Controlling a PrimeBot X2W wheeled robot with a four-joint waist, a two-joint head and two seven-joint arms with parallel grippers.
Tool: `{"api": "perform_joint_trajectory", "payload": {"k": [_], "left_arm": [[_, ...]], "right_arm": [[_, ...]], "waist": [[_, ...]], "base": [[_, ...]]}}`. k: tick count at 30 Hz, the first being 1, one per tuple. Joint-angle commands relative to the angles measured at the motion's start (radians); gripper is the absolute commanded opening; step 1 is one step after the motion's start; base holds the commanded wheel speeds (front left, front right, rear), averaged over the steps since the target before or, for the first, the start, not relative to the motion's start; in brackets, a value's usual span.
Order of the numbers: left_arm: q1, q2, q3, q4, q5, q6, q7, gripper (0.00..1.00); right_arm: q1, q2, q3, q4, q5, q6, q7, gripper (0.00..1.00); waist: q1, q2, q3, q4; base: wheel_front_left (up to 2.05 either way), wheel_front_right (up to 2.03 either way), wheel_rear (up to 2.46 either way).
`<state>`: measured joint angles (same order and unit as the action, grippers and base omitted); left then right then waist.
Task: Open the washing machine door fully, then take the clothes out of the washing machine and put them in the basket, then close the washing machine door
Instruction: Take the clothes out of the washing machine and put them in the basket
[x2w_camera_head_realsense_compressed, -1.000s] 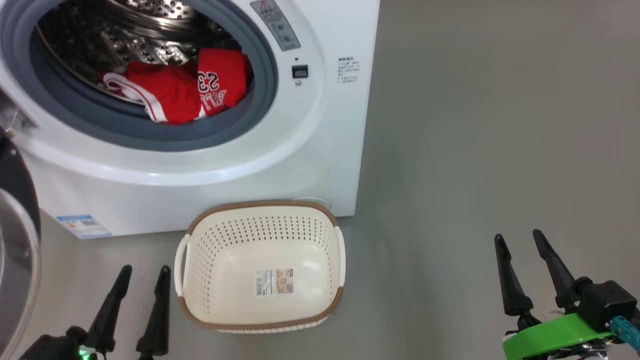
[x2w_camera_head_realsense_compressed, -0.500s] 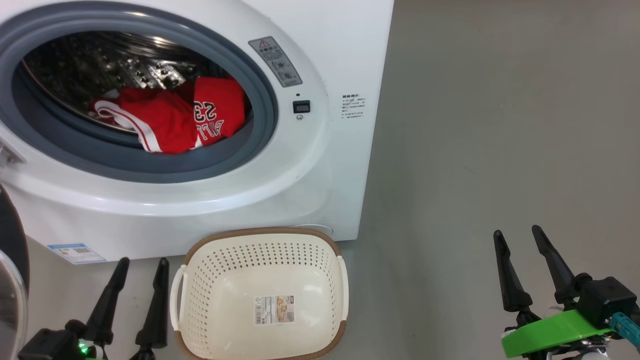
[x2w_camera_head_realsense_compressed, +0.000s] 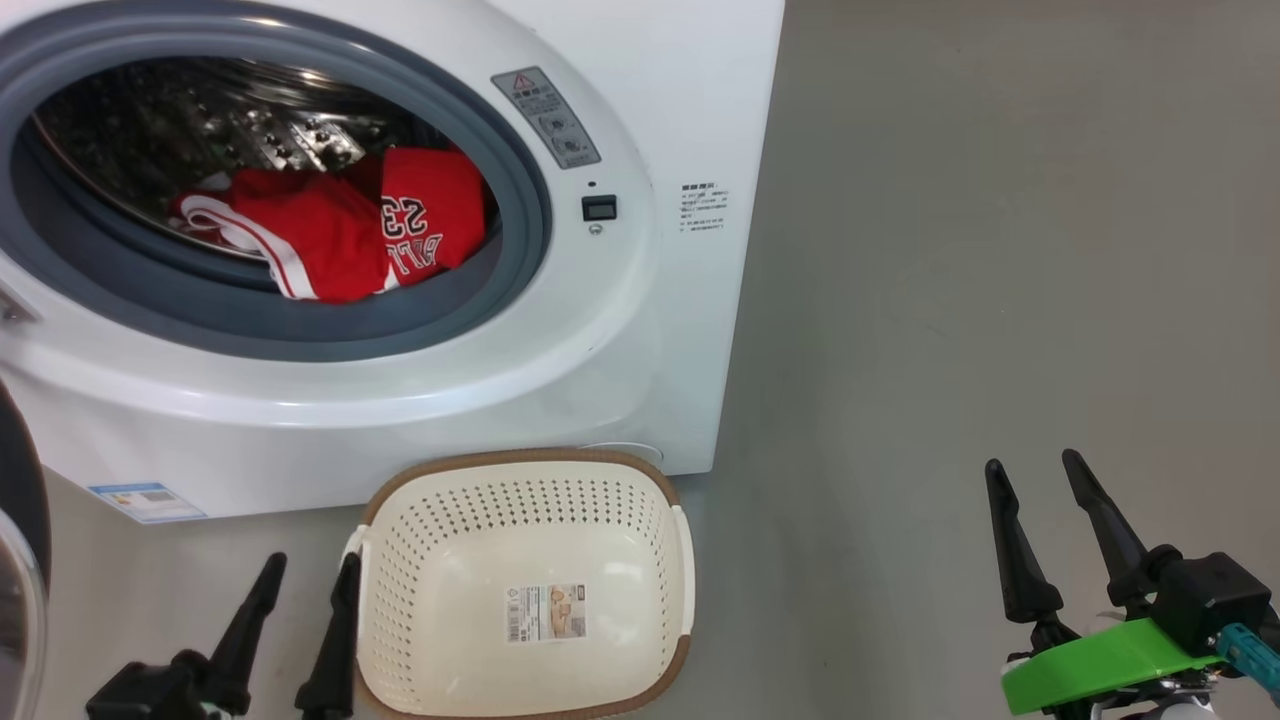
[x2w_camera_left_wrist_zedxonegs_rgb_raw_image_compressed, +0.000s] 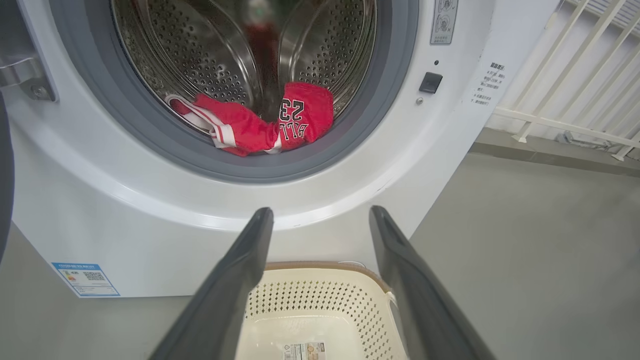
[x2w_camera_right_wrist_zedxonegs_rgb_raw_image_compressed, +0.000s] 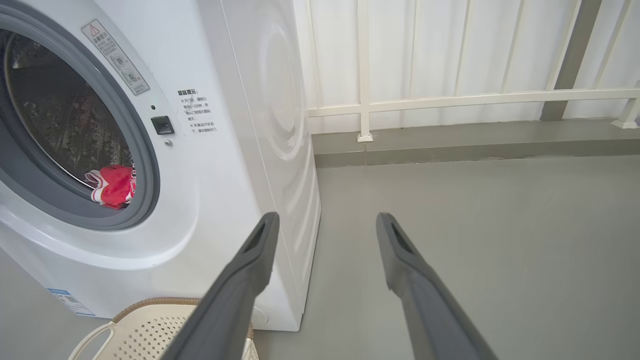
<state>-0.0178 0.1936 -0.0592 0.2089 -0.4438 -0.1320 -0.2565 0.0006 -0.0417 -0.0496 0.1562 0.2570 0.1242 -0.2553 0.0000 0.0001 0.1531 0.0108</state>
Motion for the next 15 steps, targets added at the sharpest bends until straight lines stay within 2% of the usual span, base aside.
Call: {"api": "perform_joint_trajectory", "payload": {"k": [1,6,15], "left_arm": [[-0.053,0.026,0.033,-0.01,-0.004,0.001,-0.005,1.0],[-0.145,0.044,0.017,0.122,-0.001,0.001,-0.005,1.0],[-0.43,0.082,-0.022,0.309,-0.017,0.001,-0.005,1.0]], "right_arm": [[-0.03,-0.009,0.028,-0.024,0.011,0.007,-0.006,1.0],[-0.042,-0.009,0.038,-0.028,0.015,0.007,-0.006,1.0],[-0.084,-0.009,0.051,-0.041,0.037,0.007,-0.006,1.0]], "waist": [[0.0,-0.0001,0.006,-0.004],[0.0,-0.0001,0.04,-0.02],[0.0,-0.0001,0.149,-0.065]], "base": [[0.0,0.0,0.0],[0.0,0.0,0.0],[0.0,0.0,0.0]]}}
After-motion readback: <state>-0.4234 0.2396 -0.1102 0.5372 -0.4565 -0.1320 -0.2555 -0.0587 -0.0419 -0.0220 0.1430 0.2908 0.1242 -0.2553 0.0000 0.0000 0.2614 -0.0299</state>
